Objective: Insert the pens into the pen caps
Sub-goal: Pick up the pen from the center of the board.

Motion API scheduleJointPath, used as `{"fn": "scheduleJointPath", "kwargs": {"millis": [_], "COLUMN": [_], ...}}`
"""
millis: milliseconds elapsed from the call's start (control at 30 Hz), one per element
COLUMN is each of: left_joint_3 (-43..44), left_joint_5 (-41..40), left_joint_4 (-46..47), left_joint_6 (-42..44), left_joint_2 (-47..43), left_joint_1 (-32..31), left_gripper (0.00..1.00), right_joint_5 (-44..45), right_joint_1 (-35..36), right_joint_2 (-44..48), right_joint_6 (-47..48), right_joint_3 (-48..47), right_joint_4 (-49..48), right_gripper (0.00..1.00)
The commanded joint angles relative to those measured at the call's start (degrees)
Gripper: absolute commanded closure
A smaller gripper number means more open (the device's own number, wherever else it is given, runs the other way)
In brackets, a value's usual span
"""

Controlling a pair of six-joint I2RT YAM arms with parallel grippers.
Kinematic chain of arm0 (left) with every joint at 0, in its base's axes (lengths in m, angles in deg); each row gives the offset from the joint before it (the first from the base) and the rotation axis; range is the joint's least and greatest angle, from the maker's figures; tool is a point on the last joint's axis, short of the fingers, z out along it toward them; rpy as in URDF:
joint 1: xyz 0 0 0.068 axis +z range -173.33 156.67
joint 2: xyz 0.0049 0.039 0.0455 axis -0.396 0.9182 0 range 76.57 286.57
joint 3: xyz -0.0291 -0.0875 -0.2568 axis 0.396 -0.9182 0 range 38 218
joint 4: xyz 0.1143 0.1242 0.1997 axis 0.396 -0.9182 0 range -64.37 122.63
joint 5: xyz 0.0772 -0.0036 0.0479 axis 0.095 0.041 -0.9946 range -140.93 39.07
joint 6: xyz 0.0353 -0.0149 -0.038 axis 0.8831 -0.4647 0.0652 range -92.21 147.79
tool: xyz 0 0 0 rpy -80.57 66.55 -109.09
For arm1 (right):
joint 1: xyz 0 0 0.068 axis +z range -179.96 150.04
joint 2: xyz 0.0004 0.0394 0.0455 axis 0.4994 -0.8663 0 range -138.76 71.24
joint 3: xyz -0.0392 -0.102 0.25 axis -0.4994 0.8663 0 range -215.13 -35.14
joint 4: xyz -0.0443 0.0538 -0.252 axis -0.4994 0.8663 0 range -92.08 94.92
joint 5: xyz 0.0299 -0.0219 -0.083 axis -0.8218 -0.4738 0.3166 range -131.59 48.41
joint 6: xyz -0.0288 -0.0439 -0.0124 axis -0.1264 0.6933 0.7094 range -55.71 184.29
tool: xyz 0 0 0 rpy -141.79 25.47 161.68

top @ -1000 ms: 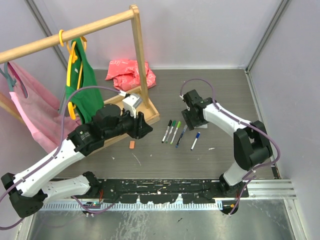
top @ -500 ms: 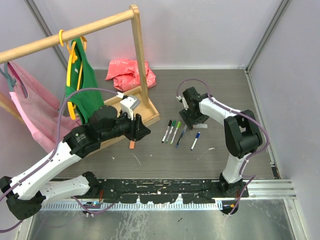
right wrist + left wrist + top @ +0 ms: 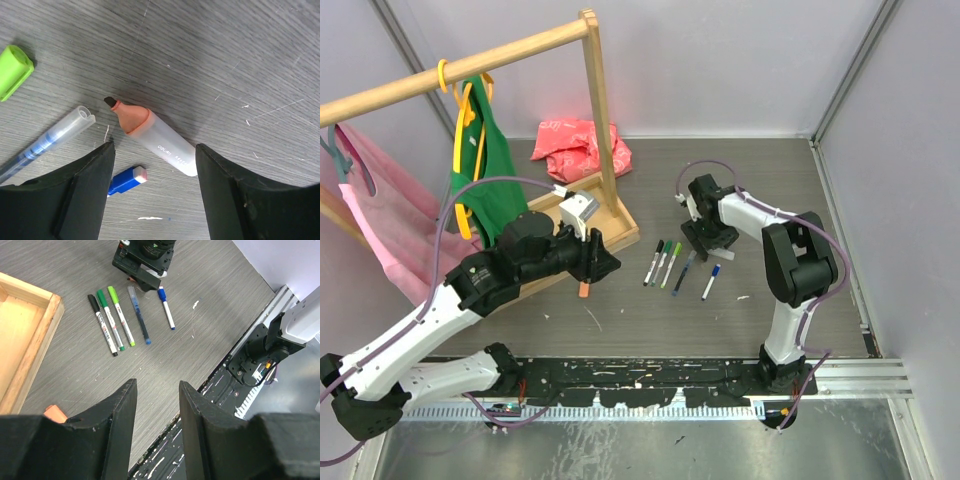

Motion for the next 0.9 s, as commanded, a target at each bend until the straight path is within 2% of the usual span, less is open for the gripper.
{"fn": "scheduleJointPath", "kwargs": {"millis": [0,533,867], "left_joint_3": [1.7,0.9,1.0], "left_joint_5": [1.0,0.9,0.7], "left_joint_4": [1.4,1.5,1.4], "left_joint_6": [0.5,0.4,0.3], "left_joint_2": [-0.4,-1.3,-1.4], "left_joint_1": [-0.1,-0.2,-0.2], "left_gripper": [0.6,0.6,0.6], "right_joint_5": [0.6,-0.5,-4.0], "right_joint_1": [-1.0,-4.6,-7.7], "right_joint_2": [-0.2,-1.7,-1.8], "right_joint_6": [-0.9,-5.0,-10.0], "right_joint_3": [-2.6,-3.0,-1.2], "right_joint_4": [-0.9,-1.4,-5.6], "right_gripper": [0.3,0.35,0.45]}}
